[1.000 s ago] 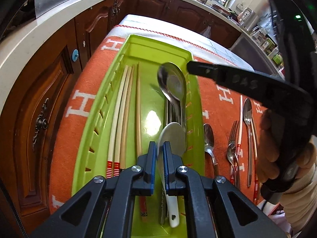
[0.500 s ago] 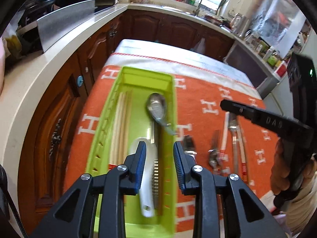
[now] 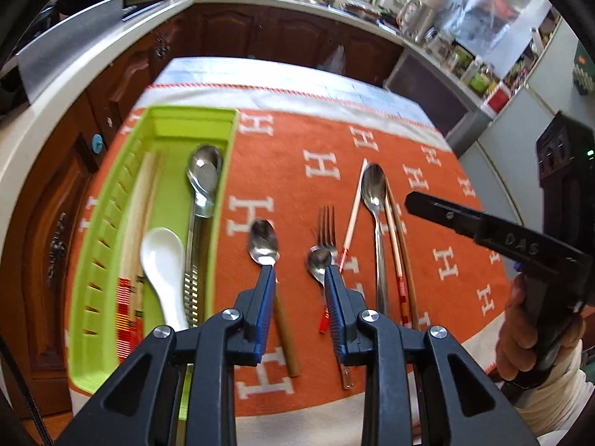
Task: Organize utensils
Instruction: 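Grasp the wooden-handled spoon with the left tool while the right approaches a small steel spoon, then place the wooden-handled spoon in the tray with the left tool while the right grasps a small spoon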
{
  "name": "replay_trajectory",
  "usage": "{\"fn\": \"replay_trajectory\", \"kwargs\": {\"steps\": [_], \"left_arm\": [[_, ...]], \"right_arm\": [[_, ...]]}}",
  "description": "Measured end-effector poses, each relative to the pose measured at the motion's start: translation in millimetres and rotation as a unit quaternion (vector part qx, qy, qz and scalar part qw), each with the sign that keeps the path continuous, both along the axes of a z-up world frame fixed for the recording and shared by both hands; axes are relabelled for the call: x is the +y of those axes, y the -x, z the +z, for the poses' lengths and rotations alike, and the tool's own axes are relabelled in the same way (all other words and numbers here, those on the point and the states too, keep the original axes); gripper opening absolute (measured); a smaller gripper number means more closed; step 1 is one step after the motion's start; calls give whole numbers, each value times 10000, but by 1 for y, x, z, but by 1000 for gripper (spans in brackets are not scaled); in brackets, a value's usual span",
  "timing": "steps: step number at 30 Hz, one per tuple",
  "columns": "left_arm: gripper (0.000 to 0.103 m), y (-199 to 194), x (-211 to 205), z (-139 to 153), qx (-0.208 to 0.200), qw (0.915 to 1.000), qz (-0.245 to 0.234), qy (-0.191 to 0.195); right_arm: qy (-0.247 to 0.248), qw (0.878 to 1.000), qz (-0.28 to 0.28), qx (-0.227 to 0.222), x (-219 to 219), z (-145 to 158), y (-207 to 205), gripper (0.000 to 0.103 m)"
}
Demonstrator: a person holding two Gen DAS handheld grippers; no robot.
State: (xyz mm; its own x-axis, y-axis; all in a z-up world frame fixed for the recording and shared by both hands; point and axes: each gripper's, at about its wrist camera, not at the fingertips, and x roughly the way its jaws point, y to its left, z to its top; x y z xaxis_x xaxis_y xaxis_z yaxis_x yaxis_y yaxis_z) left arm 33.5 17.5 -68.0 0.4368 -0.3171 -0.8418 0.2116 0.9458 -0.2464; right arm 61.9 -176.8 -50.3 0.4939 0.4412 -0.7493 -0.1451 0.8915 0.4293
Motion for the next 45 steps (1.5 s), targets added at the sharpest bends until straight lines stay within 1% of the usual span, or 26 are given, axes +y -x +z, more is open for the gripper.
{"fn": "replay_trajectory", "kwargs": {"steps": [4,8,11,15,20,22,27,30,31,34,40,45], "left_arm": [[25,-2,-15,-19,265,9996,-34,-127],[25,-7,-18,-35,439,9985,132,-305],[25,-12,-19,-43,524,9977,245,-353],[25,-16,-20,-55,603,9963,349,-510],[25,-20,-21,-69,741,9947,436,-570],[25,-19,-24,-70,615,9952,430,-635],[24,-20,-29,-72,360,9954,425,-774],[8,-18,-33,-73,192,9941,465,-962],[7,-18,-32,-73,171,9946,486,-899],[4,-18,-23,-73,173,9967,571,-555],[4,-10,-12,-67,81,9982,522,-286],[4,-1,-6,-47,-139,9987,475,-98]], "right_arm": [[-50,10000,-31,54,-10,-8,10,6],[-69,9999,-111,112,-13,-20,22,6],[-162,9996,-71,208,-12,-30,30,6],[-257,9990,29,375,-7,-42,36,6],[-332,9981,214,464,2,-48,41,6],[-241,9984,276,422,7,-48,43,6],[-194,9984,346,412,13,-50,45,6],[-156,9981,398,451,18,-53,46,6],[-151,9979,421,468,20,-54,47,6],[-103,9972,538,514,29,-57,48,6],[-30,9957,700,599,41,-60,50,6],[71,9946,791,671,53,-62,51,7]]}}
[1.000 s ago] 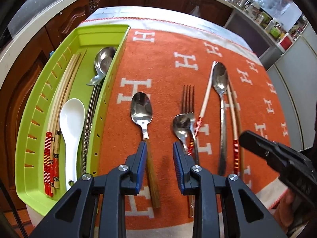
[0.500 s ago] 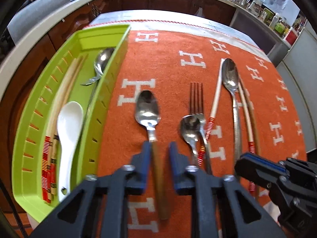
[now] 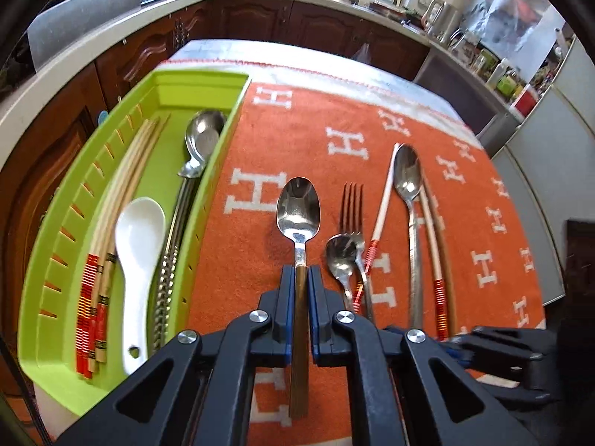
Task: Organize utensils
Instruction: 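Place the wooden-handled spoon in the tray with the left tool while the right grasps a small spoon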
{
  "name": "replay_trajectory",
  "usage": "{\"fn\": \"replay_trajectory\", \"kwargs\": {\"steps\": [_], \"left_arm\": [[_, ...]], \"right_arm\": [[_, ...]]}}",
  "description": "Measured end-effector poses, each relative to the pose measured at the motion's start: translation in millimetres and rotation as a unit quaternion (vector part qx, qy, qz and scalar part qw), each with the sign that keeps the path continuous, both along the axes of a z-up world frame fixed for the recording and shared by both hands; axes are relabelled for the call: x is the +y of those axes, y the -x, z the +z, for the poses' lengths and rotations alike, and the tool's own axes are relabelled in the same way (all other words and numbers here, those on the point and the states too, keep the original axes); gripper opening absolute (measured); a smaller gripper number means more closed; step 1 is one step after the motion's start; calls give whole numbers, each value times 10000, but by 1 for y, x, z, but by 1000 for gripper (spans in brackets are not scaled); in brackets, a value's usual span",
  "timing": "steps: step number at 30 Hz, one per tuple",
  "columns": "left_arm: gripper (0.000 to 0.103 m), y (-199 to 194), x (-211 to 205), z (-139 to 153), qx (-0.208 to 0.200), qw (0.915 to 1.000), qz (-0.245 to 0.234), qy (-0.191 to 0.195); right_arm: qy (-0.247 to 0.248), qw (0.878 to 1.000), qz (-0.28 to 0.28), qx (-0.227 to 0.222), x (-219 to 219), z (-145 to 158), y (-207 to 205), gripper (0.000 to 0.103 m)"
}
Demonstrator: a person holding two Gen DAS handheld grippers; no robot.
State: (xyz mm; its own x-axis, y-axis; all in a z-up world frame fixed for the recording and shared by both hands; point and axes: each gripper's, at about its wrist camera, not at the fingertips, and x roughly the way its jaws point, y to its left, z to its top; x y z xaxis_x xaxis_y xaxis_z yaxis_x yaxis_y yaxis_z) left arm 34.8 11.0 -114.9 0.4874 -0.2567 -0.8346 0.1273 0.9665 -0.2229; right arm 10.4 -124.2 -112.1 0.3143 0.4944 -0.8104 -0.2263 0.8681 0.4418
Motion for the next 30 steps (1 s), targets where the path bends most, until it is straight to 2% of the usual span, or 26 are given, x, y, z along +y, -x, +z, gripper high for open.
{"fn": "replay_trajectory", "kwargs": {"steps": [5,11,14,20,24,30], "left_arm": [[4,8,17,39,-365,9992,64,165],[4,7,57,77,-765,9958,494,-65],[3,6,77,82,-879,9926,759,-359],[3,0,107,66,-614,9923,980,-437],[3,0,118,54,-482,9925,1048,-405],[3,3,125,47,-464,9922,1109,-342]], "right_arm": [[128,9996,3,264,8,-12,0,6],[529,9983,62,241,23,-10,-1,8],[849,9962,94,196,33,-8,-2,8],[1370,9903,138,196,52,-5,-7,7],[1132,9930,-51,335,47,-6,-13,4],[421,9969,-312,580,30,-8,-16,4]]}}
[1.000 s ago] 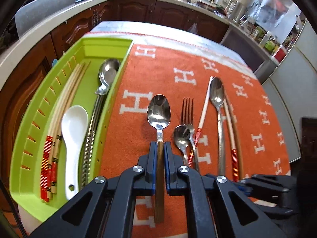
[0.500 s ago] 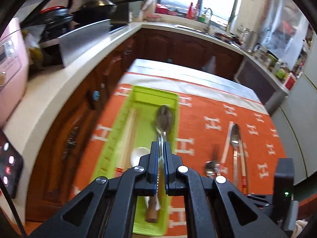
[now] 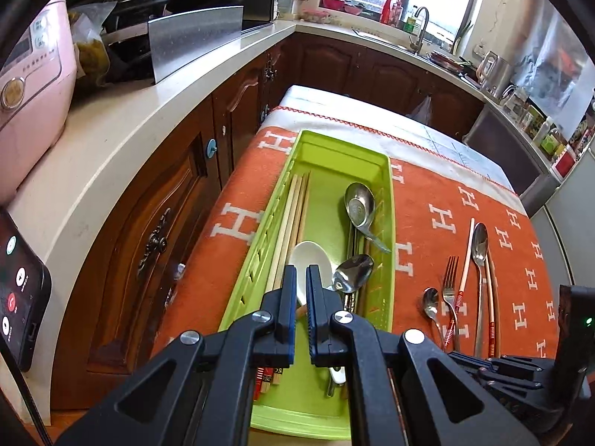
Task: Organize utensils
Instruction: 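Place the wooden-handled spoon in the tray with the left tool while the right grasps a small spoon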
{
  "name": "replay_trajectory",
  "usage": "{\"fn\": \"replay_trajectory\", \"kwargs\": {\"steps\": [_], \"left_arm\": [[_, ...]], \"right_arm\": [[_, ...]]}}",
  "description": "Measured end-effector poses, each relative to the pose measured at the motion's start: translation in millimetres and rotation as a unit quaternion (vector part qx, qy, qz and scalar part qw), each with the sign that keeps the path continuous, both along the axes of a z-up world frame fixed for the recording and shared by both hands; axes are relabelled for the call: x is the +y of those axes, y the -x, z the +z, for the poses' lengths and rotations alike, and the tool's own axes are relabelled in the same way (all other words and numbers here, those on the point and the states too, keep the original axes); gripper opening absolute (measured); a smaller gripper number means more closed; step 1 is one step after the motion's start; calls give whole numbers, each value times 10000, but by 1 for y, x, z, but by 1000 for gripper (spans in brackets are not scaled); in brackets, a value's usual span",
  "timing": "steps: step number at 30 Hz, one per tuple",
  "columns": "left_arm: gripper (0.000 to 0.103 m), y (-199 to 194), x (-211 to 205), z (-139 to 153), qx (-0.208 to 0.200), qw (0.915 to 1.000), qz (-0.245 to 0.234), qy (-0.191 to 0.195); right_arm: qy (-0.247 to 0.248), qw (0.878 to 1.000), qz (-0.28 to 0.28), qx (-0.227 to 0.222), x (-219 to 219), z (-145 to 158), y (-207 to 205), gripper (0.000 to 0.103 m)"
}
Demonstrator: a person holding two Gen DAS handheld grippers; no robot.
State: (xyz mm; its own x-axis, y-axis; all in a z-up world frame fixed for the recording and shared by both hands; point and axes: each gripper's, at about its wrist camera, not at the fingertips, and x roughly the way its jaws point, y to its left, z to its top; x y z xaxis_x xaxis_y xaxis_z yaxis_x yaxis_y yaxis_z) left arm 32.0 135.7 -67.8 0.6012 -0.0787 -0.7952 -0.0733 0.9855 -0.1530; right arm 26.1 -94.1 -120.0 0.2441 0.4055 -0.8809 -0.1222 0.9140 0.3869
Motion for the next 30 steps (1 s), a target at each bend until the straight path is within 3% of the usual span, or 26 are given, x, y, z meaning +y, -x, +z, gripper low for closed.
{"fn": "replay_trajectory", "kwargs": {"steps": [6,12,18,22,30], "left_arm": [[3,-6,4,-15,266,9996,26,16],[3,-14,7,-49,834,9964,7,175],[5,-15,1,-51,875,9946,-169,540],[6,-11,-12,-56,1041,9897,-480,862],[9,-2,-16,-46,867,9917,-572,760]], "right_arm": [[-574,9979,-273,-85,-10,20,-2,4],[-1041,9937,-176,-376,2,55,-13,4],[-1212,9914,-114,-485,29,79,-35,4],[-1108,9926,-229,-443,48,79,-54,4],[-882,9952,-407,-60,65,57,-85,7]]}}
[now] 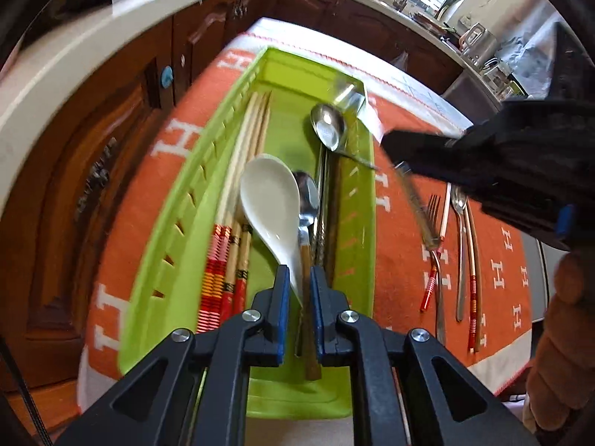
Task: Organize utensils
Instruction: 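Lower the small steel spoon into the tray and open the right tool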
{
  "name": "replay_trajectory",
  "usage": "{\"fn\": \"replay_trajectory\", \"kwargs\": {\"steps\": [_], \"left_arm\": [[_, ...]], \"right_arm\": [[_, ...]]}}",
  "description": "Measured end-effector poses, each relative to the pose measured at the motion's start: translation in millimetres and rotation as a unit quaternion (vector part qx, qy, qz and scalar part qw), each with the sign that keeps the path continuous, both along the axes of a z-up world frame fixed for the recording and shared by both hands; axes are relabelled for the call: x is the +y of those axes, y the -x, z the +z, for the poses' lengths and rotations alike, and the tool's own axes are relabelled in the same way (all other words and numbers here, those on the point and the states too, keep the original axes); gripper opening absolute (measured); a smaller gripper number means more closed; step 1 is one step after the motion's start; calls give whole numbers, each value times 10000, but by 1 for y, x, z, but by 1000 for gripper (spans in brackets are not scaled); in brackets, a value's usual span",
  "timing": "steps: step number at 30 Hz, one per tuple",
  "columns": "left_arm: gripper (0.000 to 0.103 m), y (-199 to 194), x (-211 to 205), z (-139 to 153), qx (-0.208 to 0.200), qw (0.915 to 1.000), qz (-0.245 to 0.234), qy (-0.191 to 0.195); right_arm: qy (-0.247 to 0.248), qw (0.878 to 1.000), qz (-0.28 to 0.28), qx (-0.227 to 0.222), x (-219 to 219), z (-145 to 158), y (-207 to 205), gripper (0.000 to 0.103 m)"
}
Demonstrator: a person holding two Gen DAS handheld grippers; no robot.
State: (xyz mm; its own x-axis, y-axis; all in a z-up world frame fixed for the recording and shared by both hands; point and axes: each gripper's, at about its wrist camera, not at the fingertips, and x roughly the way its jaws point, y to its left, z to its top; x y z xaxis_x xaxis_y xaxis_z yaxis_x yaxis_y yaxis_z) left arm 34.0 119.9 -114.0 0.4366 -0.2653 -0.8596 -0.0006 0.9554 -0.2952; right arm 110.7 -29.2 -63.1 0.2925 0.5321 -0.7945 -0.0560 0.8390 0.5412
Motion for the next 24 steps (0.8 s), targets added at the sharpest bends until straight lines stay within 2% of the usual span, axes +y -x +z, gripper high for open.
{"fn": "replay_trajectory", "kwargs": {"steps": [5,13,17,24], "left_arm": [[11,2,5,14,-255,9995,99,-168],[11,-1,7,23,-336,9992,76,-216],[12,1,1,29,-394,9990,-2,-226],[21,6,-17,47,-583,9978,-206,-235]], "right_arm": [[-18,10000,24,10,2,-2,1,8],[181,9996,89,-195,-9,5,8,8],[261,9993,64,-261,-27,9,13,8],[426,9976,-212,-513,-74,23,27,8]]}}
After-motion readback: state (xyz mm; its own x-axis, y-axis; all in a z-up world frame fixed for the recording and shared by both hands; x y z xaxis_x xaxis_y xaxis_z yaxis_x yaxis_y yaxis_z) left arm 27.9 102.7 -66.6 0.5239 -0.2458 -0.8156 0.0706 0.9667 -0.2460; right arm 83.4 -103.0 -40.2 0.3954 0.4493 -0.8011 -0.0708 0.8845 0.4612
